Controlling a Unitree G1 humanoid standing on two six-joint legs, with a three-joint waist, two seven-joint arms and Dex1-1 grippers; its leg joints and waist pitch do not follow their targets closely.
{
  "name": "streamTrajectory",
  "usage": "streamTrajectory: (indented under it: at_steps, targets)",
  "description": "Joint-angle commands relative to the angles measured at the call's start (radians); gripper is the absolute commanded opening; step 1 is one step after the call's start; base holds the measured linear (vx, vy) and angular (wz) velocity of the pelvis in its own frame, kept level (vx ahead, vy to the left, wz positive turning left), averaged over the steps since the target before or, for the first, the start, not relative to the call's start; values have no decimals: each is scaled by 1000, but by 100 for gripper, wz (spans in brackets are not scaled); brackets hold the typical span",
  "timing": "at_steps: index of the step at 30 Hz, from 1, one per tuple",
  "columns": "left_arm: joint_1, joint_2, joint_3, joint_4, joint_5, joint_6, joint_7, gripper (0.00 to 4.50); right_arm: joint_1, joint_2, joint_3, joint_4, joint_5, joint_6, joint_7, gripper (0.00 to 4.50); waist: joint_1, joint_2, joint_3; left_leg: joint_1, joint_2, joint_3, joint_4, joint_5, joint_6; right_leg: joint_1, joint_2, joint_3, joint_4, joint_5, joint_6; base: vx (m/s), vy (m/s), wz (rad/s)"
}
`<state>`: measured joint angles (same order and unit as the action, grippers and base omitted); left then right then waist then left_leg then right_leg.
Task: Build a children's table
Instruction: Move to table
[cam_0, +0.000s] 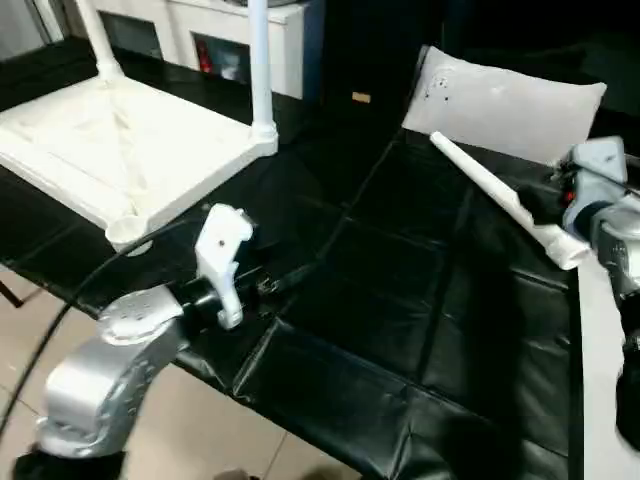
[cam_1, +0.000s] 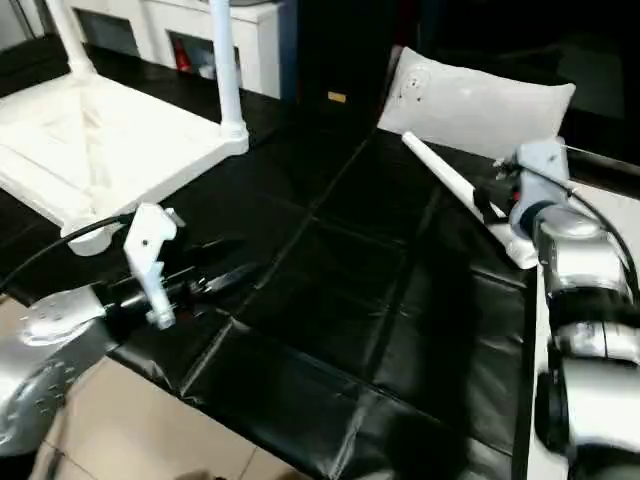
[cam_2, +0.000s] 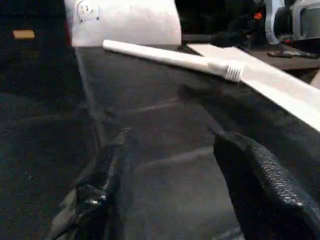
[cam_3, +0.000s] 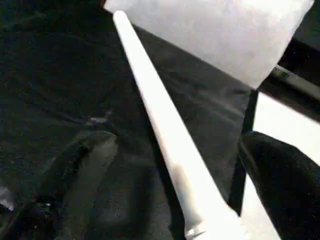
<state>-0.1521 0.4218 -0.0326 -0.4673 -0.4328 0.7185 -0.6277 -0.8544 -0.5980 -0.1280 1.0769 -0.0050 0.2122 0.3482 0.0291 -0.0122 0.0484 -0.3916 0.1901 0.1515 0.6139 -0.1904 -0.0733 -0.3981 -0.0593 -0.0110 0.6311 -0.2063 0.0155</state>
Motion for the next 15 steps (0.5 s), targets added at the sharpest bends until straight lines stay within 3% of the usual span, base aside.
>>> streamTrajectory:
  at_steps: [1,2,4,6,9,10,12,13,14,15]
  targets:
    - [3,5,17,-26,-8,15,-3,294,-19,-8,-5,21,-10,-23,3,450,9,-16,-62,12,13,18,-58,-121,33,45,-40,14,-64,-75,-255,0,0,0]
    - [14,28,38,-67,-45,56,-8,294,-51,-15,0,107,-27,-85,22,450,16,-20,-62,13,16,19,-58,-123,34,45,-43,13,-63,-71,-257,0,0,0]
    - [25,50,58,-116,-86,103,-9,294,-64,-20,7,159,-39,-120,28,450,22,-22,-60,12,15,19,-59,-140,30,43,-44,12,-62,-90,-263,0,0,0]
    - [20,68,88,-156,-117,148,5,294,-77,-26,-16,193,-24,-133,-23,450,30,-12,-58,15,16,18,-60,-157,19,39,-45,12,-62,-109,-259,0,0,0]
    - [8,73,122,-174,-116,176,34,294,-75,-35,-10,215,-38,-156,-48,450,41,-18,-57,17,15,19,-62,-171,8,39,-40,11,-63,-106,-248,0,0,0]
    - [4,84,130,-173,-102,172,42,294,-74,-38,-17,221,-35,-157,-55,450,46,-13,-56,16,14,19,-62,-178,5,38,-40,12,-65,-114,-241,0,0,0]
    - [-4,100,152,-179,-105,183,45,294,-75,-43,-28,230,-30,-160,-65,450,53,-16,-57,16,13,18,-63,-184,3,38,-41,12,-65,-132,-229,0,0,0]
    - [-12,106,174,-188,-128,205,45,294,-76,-48,-35,237,-29,-169,-78,450,57,-3,-45,16,12,17,-67,-202,-4,30,-39,12,-70,-145,-224,0,0,0]
    - [-20,122,182,-196,-141,222,40,294,-75,-51,-46,244,-22,-171,-80,450,63,-7,-47,18,11,16,-66,-204,-10,32,-39,13,-66,-139,-224,0,0,0]
    - [-26,135,189,-203,-156,237,37,294,-75,-53,-52,251,-19,-174,-82,450,67,2,-38,17,9,15,-69,-229,-15,26,-37,13,-69,-148,-220,0,0,0]
